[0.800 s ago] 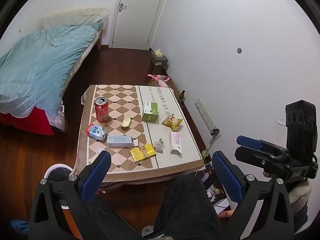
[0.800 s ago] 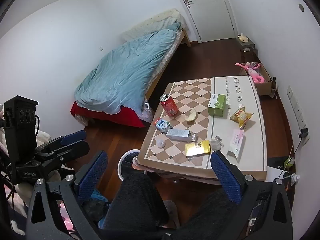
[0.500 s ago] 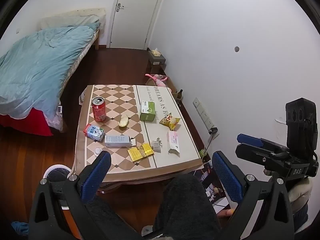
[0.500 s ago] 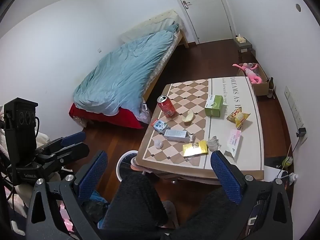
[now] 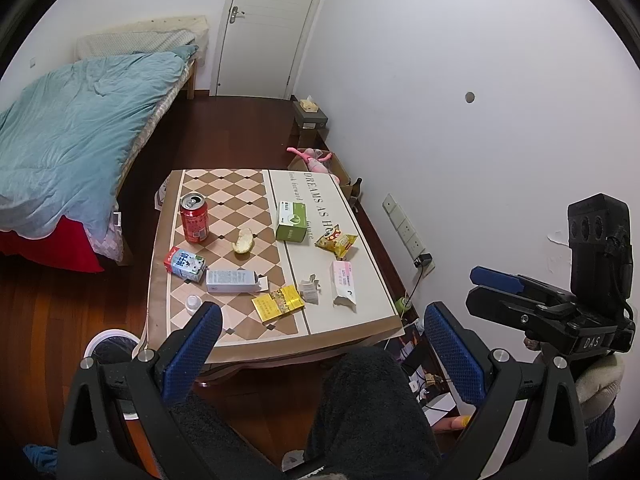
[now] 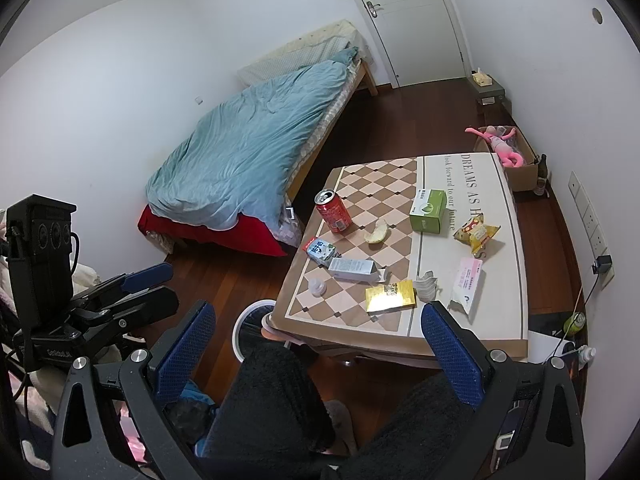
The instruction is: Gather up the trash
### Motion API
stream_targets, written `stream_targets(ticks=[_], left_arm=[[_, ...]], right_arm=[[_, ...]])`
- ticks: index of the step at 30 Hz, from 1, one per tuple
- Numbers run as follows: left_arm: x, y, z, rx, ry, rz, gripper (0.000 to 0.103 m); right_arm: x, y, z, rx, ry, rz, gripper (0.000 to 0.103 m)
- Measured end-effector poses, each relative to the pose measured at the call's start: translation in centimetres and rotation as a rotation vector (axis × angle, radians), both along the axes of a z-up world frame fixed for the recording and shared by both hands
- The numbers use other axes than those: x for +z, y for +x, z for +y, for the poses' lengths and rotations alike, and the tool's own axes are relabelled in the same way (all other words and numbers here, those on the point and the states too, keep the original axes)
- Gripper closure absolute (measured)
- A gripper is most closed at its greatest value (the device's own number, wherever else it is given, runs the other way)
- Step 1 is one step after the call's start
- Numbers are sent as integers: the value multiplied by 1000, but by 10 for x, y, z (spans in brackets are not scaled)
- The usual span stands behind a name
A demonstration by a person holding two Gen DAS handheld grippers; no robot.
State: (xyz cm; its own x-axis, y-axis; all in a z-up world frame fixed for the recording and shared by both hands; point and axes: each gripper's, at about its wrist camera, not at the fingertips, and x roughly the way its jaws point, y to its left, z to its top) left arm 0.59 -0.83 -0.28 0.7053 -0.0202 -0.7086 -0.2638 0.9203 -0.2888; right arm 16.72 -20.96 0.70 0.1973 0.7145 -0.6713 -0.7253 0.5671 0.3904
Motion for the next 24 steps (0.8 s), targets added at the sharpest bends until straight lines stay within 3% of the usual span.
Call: stream_targets(ticks=[24], left_arm=[[2, 5, -5, -1, 0, 0, 0]], right_arm=[[-1, 1, 1, 2, -2, 1, 0]])
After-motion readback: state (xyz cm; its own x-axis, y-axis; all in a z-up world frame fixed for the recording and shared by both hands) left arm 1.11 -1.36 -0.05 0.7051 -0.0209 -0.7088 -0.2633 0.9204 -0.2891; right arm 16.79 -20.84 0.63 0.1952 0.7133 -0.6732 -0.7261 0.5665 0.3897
